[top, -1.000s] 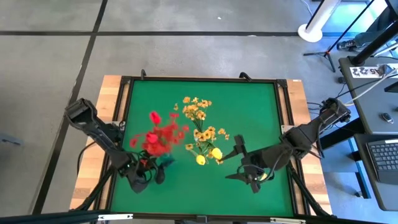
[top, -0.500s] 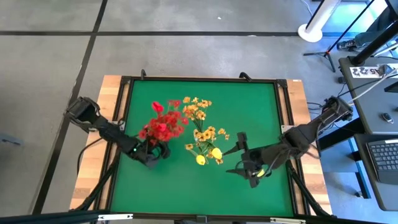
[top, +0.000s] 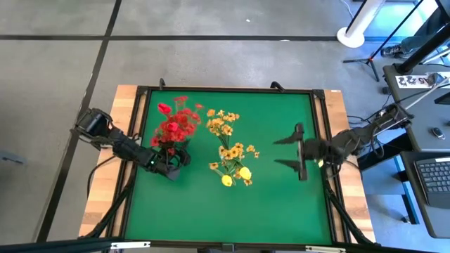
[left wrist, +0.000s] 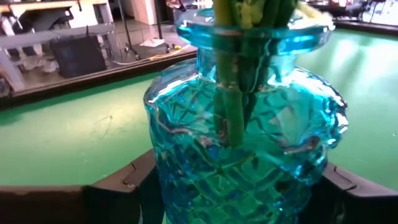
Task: Sort flowers into vase by color
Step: Put the red flowers into the blue vase
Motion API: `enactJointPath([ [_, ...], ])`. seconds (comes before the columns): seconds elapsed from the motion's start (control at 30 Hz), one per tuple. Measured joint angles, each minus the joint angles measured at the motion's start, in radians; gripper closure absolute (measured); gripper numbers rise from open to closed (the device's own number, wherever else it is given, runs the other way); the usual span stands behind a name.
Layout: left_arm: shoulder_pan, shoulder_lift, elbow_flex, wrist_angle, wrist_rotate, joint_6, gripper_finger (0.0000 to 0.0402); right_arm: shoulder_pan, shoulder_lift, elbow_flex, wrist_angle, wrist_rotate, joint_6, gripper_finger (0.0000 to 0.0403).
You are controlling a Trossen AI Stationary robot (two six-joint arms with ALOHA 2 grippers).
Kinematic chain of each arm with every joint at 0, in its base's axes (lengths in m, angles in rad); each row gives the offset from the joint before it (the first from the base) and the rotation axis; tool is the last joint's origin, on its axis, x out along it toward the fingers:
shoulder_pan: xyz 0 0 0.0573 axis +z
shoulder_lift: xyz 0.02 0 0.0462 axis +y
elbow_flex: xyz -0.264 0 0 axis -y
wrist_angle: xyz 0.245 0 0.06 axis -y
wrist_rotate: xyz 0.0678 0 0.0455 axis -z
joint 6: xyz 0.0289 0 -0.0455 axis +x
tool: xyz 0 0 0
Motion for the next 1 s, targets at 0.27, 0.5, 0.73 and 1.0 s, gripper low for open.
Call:
enactJointPath([
  [0.27,0.001,0.001,-0.004,0.000,0.006,-0.026,0.0159,-0.085,-0.133,-0.179,0.107,-0.036,0.026,0.0130],
  [0.5,0.030,0.004,-0.005,-0.019,0.195,-0.033,0.0077,-0.091,-0.133,-0.190,0.106,-0.065,0.027,0.0130],
  [0.73,0.042,-0.002,-0.007,-0.042,0.309,-0.050,0.0075,-0.090,-0.133,-0.190,0.084,-0.071,0.027,0.0130],
  [1.0,0.010,-0.010,-0.004,-0.087,0.357,-0.063,0.0075,-0.090,-0.133,-0.190,0.070,-0.053,0.027,0.0130],
])
